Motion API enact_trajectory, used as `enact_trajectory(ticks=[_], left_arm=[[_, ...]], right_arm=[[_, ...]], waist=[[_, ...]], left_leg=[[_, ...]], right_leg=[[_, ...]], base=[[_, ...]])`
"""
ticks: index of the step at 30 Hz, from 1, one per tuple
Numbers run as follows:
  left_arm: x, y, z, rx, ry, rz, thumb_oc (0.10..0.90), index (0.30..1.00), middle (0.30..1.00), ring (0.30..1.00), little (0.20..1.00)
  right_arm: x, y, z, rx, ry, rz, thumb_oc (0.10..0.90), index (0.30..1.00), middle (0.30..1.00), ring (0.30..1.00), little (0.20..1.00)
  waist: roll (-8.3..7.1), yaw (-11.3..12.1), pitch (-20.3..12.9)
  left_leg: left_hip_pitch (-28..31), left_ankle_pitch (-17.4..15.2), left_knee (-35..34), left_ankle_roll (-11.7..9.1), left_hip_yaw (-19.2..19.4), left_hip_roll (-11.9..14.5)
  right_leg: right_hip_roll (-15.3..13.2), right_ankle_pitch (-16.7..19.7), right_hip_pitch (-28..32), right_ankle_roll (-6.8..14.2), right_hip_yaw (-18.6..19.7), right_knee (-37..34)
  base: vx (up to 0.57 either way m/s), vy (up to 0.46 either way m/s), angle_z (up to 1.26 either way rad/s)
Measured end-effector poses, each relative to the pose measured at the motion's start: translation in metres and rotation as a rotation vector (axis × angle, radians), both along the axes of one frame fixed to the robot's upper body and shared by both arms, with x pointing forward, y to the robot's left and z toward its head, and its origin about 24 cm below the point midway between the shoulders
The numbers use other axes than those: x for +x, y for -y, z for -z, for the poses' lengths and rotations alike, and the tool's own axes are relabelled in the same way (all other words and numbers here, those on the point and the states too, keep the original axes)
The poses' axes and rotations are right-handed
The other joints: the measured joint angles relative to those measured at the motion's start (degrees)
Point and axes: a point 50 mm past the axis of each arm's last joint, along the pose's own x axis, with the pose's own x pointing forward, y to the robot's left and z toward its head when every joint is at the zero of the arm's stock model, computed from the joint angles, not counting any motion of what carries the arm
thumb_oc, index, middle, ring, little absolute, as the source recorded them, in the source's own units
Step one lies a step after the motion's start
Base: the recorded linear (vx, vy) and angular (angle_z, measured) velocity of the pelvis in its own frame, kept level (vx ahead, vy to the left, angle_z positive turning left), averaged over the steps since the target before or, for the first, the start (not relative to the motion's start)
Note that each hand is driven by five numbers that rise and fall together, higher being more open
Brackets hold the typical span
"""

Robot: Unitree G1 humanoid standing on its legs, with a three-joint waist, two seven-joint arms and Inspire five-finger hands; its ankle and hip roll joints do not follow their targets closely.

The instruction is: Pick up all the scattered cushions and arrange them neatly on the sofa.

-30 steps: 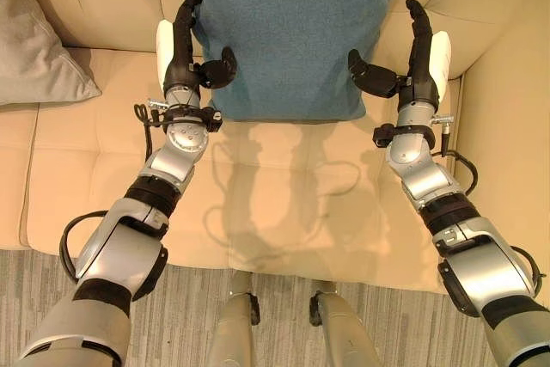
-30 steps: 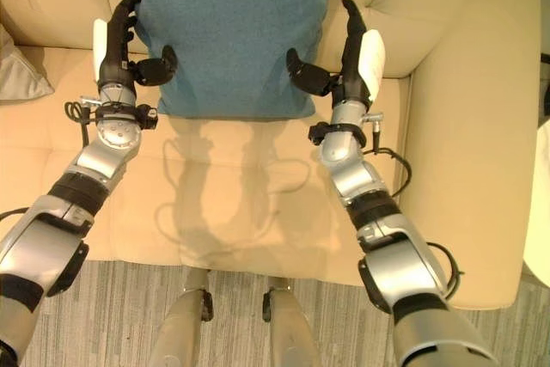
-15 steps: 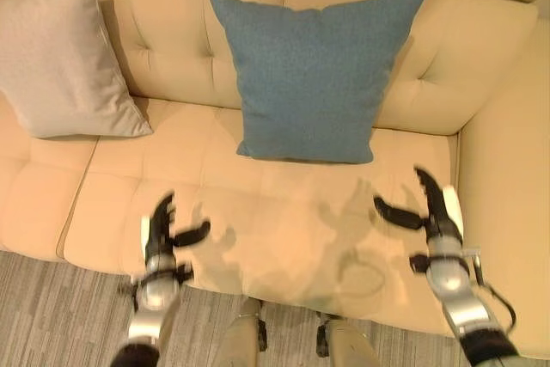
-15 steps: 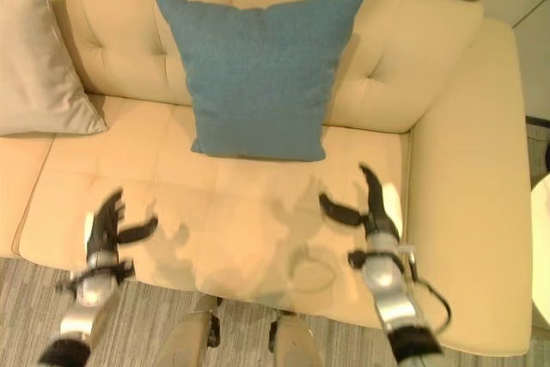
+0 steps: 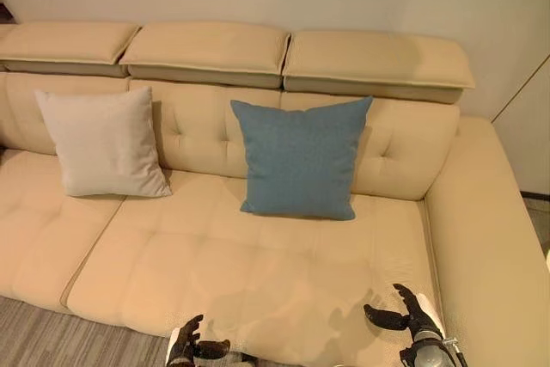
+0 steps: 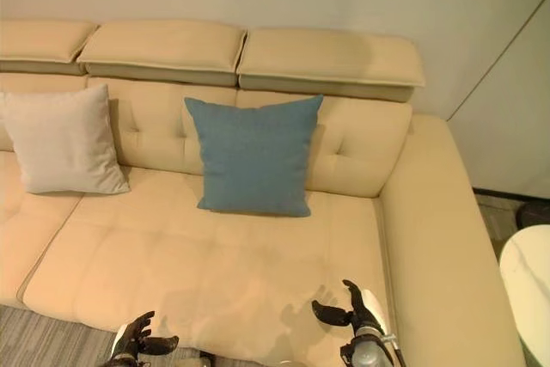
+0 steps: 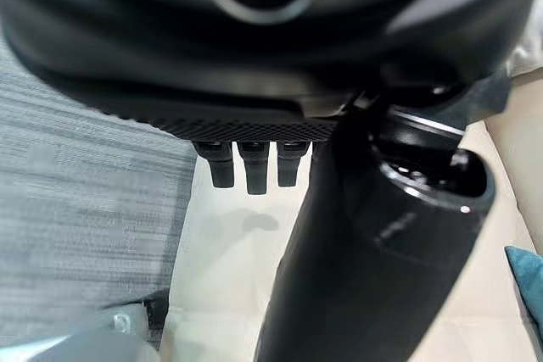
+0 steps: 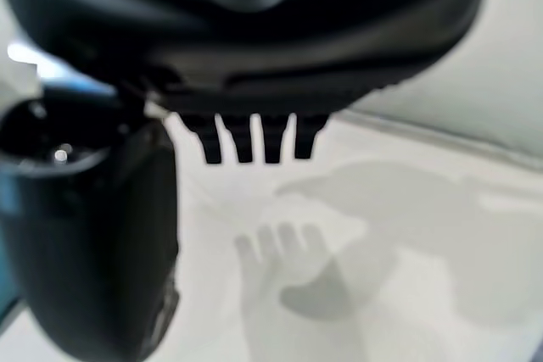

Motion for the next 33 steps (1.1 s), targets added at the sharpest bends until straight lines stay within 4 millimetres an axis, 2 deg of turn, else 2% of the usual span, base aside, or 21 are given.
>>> enact_trajectory(ticks=[1, 2, 4, 5, 7, 9, 10, 12, 13, 15, 16, 22, 23, 25, 26, 27, 28, 29, 31, 32, 33], left_arm=[[0.008, -0.002, -0.001, 0.008, 0.001, 0.004, 0.800, 0.900, 0.900, 0.900, 0.900], [0.014, -0.005, -0.003, 0.004, 0.014, -0.023, 0.800, 0.900, 0.900, 0.900, 0.900], [0.010, -0.001, 0.000, -0.004, 0.001, -0.034, 0.800, 0.900, 0.900, 0.900, 0.900], [0.010, 0.003, 0.001, -0.011, -0.004, -0.028, 0.800, 0.900, 0.900, 0.900, 0.900], [0.010, 0.011, 0.002, -0.033, -0.004, -0.031, 0.800, 0.900, 0.900, 0.900, 0.900], [0.018, 0.016, 0.000, -0.033, 0.010, 0.011, 0.800, 0.900, 0.900, 0.900, 0.900], [0.021, 0.019, 0.000, -0.034, 0.015, 0.026, 0.800, 0.900, 0.900, 0.900, 0.900], [0.021, 0.022, 0.000, -0.035, 0.010, 0.052, 0.800, 0.900, 0.900, 0.900, 0.900], [0.018, 0.022, 0.002, -0.034, -0.004, 0.051, 0.800, 0.900, 0.900, 0.900, 0.900], [0.011, 0.023, 0.005, -0.036, -0.023, 0.047, 0.800, 0.900, 0.900, 0.900, 0.900], [0.006, 0.022, 0.006, -0.036, -0.035, 0.041, 0.800, 0.900, 0.900, 0.900, 0.900], [-0.004, 0.007, 0.007, 0.004, -0.057, 0.008, 0.800, 0.900, 0.900, 0.900, 0.900], [-0.002, 0.006, 0.006, 0.011, -0.052, 0.007, 0.800, 0.900, 0.900, 0.900, 0.900], [0.005, 0.006, 0.006, 0.022, -0.060, 0.014, 0.800, 0.900, 0.900, 0.900, 0.900], [0.010, 0.008, 0.005, 0.029, -0.057, 0.034, 0.800, 0.900, 0.900, 0.900, 0.900], [0.012, 0.009, 0.004, 0.027, -0.052, 0.037, 0.800, 0.900, 0.900, 0.900, 0.900], [0.013, 0.011, 0.004, 0.025, -0.049, 0.039, 0.800, 0.900, 0.900, 0.900, 0.900], [0.013, 0.010, 0.004, 0.027, -0.048, 0.039, 0.800, 0.900, 0.900, 0.900, 0.900], [0.008, 0.007, 0.005, 0.031, -0.061, 0.025, 0.800, 0.900, 0.900, 0.900, 0.900], [0.009, 0.007, 0.005, 0.036, -0.063, 0.026, 0.800, 0.900, 0.900, 0.900, 0.900], [0.007, 0.007, 0.005, 0.037, -0.065, 0.017, 0.800, 0.900, 0.900, 0.900, 0.900]], right_arm=[[0.003, -0.004, 0.002, 0.005, -0.009, -0.008, 0.800, 0.900, 0.900, 0.900, 0.900], [0.007, -0.005, 0.002, 0.007, -0.009, -0.003, 0.800, 0.900, 0.900, 0.900, 0.900], [0.003, 0.000, 0.002, -0.008, -0.023, 0.008, 0.800, 0.900, 0.900, 0.900, 0.900], [-0.001, 0.002, 0.003, -0.010, -0.032, 0.018, 0.800, 0.900, 0.900, 0.900, 0.900], [-0.003, 0.004, 0.004, -0.002, -0.040, 0.045, 0.800, 0.900, 0.900, 0.900, 0.900], [-0.011, 0.001, 0.012, 0.014, -0.081, 0.073, 0.800, 0.900, 0.900, 0.900, 0.900], [-0.014, -0.002, 0.016, 0.027, -0.101, 0.087, 0.800, 0.900, 0.900, 0.900, 0.900], [-0.016, -0.008, 0.020, 0.049, -0.118, 0.095, 0.800, 0.900, 0.900, 0.900, 0.900], [-0.017, -0.017, 0.024, 0.071, -0.135, 0.096, 0.800, 0.900, 0.900, 0.900, 0.900], [-0.017, -0.023, 0.027, 0.084, -0.151, 0.098, 0.800, 0.900, 0.900, 0.900, 0.900], [-0.017, -0.028, 0.029, 0.088, -0.160, 0.081, 0.800, 0.900, 0.900, 0.900, 0.900], [-0.015, -0.033, 0.029, 0.097, -0.159, 0.072, 0.800, 0.900, 0.900, 0.900, 0.900], [-0.016, -0.033, 0.030, 0.095, -0.167, 0.077, 0.800, 0.900, 0.900, 0.900, 0.900], [-0.012, -0.031, 0.030, 0.085, -0.176, 0.083, 0.800, 0.900, 0.900, 0.900, 0.900], [-0.007, -0.033, 0.029, 0.090, -0.174, 0.083, 0.800, 0.900, 0.900, 0.900, 0.900], [-0.010, -0.034, 0.031, 0.093, -0.184, 0.086, 0.800, 0.900, 0.900, 0.900, 0.900], [-0.019, -0.038, 0.035, 0.103, -0.215, 0.093, 0.800, 0.900, 0.900, 0.900, 0.900], [-0.025, -0.040, 0.038, 0.113, -0.229, 0.100, 0.800, 0.900, 0.900, 0.900, 0.900], [-0.026, -0.044, 0.039, 0.126, -0.231, 0.097, 0.800, 0.900, 0.900, 0.900, 0.900], [-0.027, -0.043, 0.039, 0.125, -0.233, 0.099, 0.800, 0.900, 0.900, 0.900, 0.900], [-0.027, -0.042, 0.039, 0.120, -0.235, 0.099, 0.800, 0.900, 0.900, 0.900, 0.900]], waist=[[-3.64, -0.10, 1.47], [-5.29, -0.15, 2.23], [-4.33, -2.03, 2.06], [-3.72, -2.53, 1.60], [-2.22, -3.54, 1.05], [-2.09, -4.30, 1.04], [-1.94, -4.57, 0.88], [-1.40, -4.84, 0.73], [-2.46, -4.57, 0.73], [-2.86, -4.54, 0.94], [-3.07, -3.63, 1.05], [-4.59, -2.47, 1.61], [-4.77, -2.52, 1.81], [-4.50, -2.90, 2.02], [-3.86, -2.58, 2.41], [-3.42, -2.45, 2.57], [-2.86, -1.59, 2.67], [-2.57, -1.24, 2.44], [-3.86, -0.19, 1.77], [-4.05, 0.36, 1.47], [-3.32, 0.91, 1.15]], left_leg=[[-1.54, -0.78, 8.00, 1.97, 1.01, -2.65], [-2.00, -3.02, 16.45, 4.03, 1.06, -4.67], [1.35, -4.65, 23.57, 3.24, 1.03, -4.39], [3.70, -5.92, 23.41, 2.84, 1.14, -4.21], [6.09, -6.18, 18.53, 1.98, 1.54, -4.57], [7.90, -6.30, 12.28, 2.19, 2.23, -4.77], [8.82, -6.33, 9.28, 2.68, 2.49, -4.74], [9.79, -6.14, 4.20, 5.91, 2.23, -4.57], [9.51, -5.03, 3.20, 6.96, 2.18, -6.23], [9.12, -4.70, 3.40, 7.44, 2.11, -7.05], [9.04, -4.34, 3.01, 7.97, 2.85, -7.61], [10.41, -2.63, 0.81, 9.05, 4.37, -9.45], [10.05, -2.40, 1.19, 9.28, 4.61, -9.73], [7.37, -2.68, 3.34, 10.43, 5.01, -8.92], [7.42, -2.36, 2.50, 11.52, 5.28, -7.70], [7.62, -1.31, 1.54, 11.57, 5.27, -6.96], [7.72, 0.26, 0.24, 11.25, 5.84, -5.60], [8.02, -0.03, -0.31, 11.35, 5.12, -5.25], [7.73, 0.87, -0.92, 10.76, 5.88, -5.35], [8.11, 1.78, -2.10, 9.92, 6.01, -5.33], [8.17, 2.21, -2.89, 9.24, 6.25, -4.77]], right_leg=[[-3.89, 1.45, -0.91, -1.29, -0.28, -0.70], [-5.67, 2.17, -0.67, -0.76, 0.27, -1.15], [-6.07, 1.93, 0.48, -0.29, -0.82, -0.94], [-6.42, 2.60, 0.15, 0.22, -1.63, -0.34], [-6.25, 1.77, -0.95, 2.23, -1.51, 1.32], [-7.01, 2.32, -1.67, 2.86, -3.03, 1.95], [-7.01, 2.47, -2.22, 3.13, -3.86, 2.00], [-6.36, 2.46, -3.67, 4.31, -4.72, 2.48], [-7.51, 3.00, -5.03, 4.98, -4.24, 3.33], [-8.57, 3.49, -5.62, 5.73, -4.10, 3.81], [-9.30, 3.93, -6.39, 6.41, -3.27, 4.04], [-10.82, 5.70, -7.09, 8.41, -1.85, 4.34], [-10.87, 7.17, -7.25, 8.97, -1.01, 4.70], [-10.36, 12.29, -7.87, 12.95, 1.11, 2.39], [-9.79, 11.79, -8.83, 14.68, 1.79, 3.89], [-9.21, 8.37, -9.48, 13.01, 1.66, 7.48], [-8.01, 1.22, -9.82, 10.84, 1.64, 16.13], [-7.53, -1.71, -9.86, 11.01, 1.49, 20.14], [-7.68, -7.04, -6.36, 10.83, 1.14, 18.85], [-7.51, -9.08, -3.24, 10.46, -0.54, 14.38], [-6.01, -6.92, -1.33, 7.72, -0.33, 8.82]], base=[[-0.19, -0.006, 0.10], [-0.12, 0.008, 0.16], [-0.14, 0.064, 0.27], [-0.17, 0.101, 0.23], [-0.15, 0.080, 0.18], [-0.14, 0.090, 0.45], [-0.12, 0.085, 0.44], [-0.21, 0.119, 0.27], [-0.30, 0.146, 0.07], [-0.25, 0.133, -0.04], [-0.19, 0.120, -0.17], [-0.21, 0.080, -0.12], [-0.31, 0.069, -0.05], [-0.16, 0.027, -0.08], [-0.11, -0.041, -0.08], [-0.11, -0.041, 0.02], [-0.10, -0.080, 0.05], [-0.03, -0.067, -0.03], [-0.06, -0.114, -0.15], [-0.07, -0.108, -0.24], [-0.05, -0.065, -0.29]])
